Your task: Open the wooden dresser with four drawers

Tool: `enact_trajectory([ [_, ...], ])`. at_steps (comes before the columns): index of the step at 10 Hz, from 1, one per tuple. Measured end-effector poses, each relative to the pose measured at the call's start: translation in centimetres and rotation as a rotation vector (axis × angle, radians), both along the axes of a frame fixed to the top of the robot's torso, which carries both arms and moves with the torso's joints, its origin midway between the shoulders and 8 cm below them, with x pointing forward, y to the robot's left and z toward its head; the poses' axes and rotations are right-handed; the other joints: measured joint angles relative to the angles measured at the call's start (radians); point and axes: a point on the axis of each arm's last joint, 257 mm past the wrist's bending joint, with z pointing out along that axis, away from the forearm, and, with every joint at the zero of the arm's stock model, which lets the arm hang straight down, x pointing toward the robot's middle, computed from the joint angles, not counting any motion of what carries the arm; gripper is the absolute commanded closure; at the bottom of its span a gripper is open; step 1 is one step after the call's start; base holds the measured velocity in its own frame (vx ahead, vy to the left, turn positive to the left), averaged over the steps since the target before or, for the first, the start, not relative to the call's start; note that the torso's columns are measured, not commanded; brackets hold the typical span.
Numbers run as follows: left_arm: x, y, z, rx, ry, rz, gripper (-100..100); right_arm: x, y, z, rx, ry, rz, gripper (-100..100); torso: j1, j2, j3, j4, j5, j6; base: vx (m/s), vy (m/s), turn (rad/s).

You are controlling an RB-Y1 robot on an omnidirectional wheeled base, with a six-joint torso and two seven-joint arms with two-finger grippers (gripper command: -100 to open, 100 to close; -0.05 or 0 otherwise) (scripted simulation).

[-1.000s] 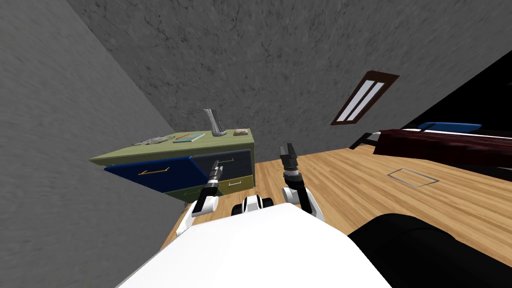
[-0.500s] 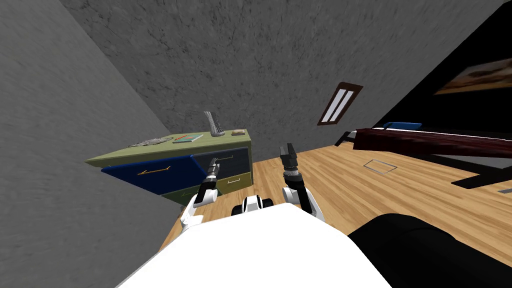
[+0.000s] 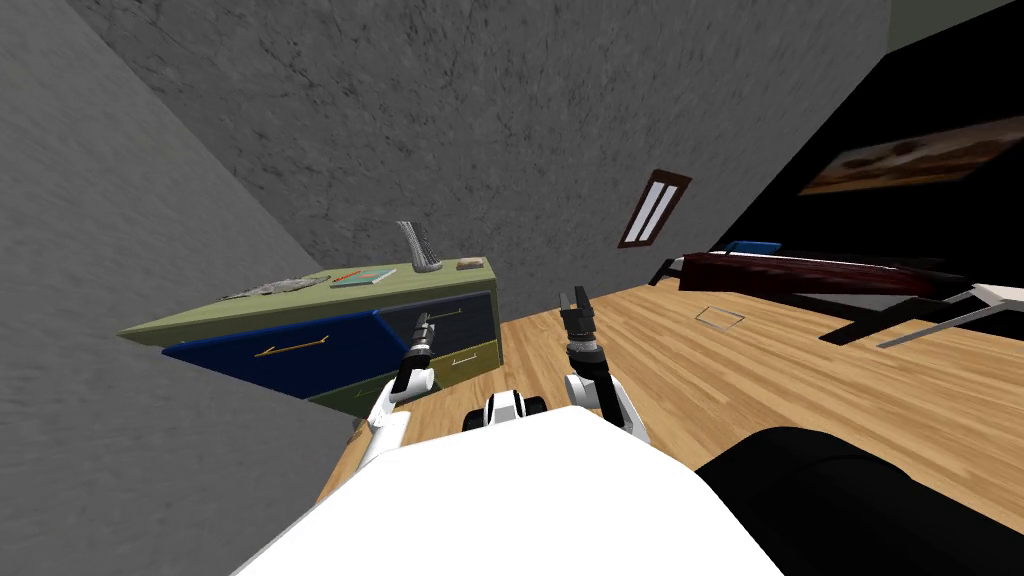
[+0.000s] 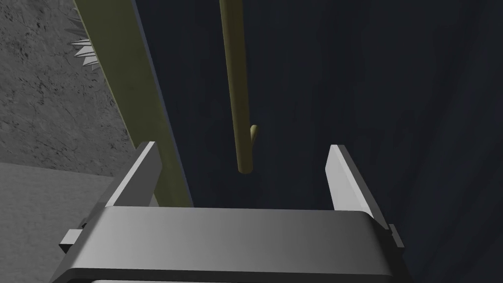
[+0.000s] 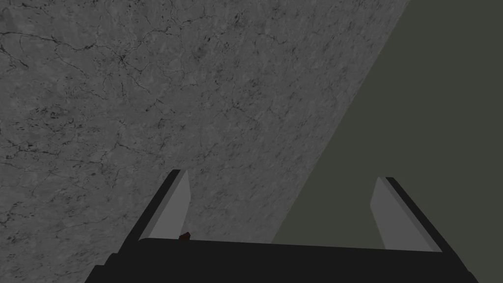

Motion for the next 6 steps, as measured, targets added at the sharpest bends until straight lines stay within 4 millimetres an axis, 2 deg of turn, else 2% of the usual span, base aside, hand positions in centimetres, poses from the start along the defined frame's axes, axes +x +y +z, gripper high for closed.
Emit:
enact_trajectory([
  [3,1.7,2.7,0.4,-0.003,-0.002,0.056,-100,0.0,0.0,0.0,0.000,0.000,0.000,0,0.001,-0.002,-0.001,-0.001,0.000,0.000,-0.110,0.014,-0.135],
  [6,3.8,4.2,0.8,-0.018,-0.006,0.097,-100,0.0,0.0,0.0,0.000,0.000,0.000,0,0.001,-0.002,-0.001,-0.001,0.000,0.000,-0.119,0.005,-0.191],
])
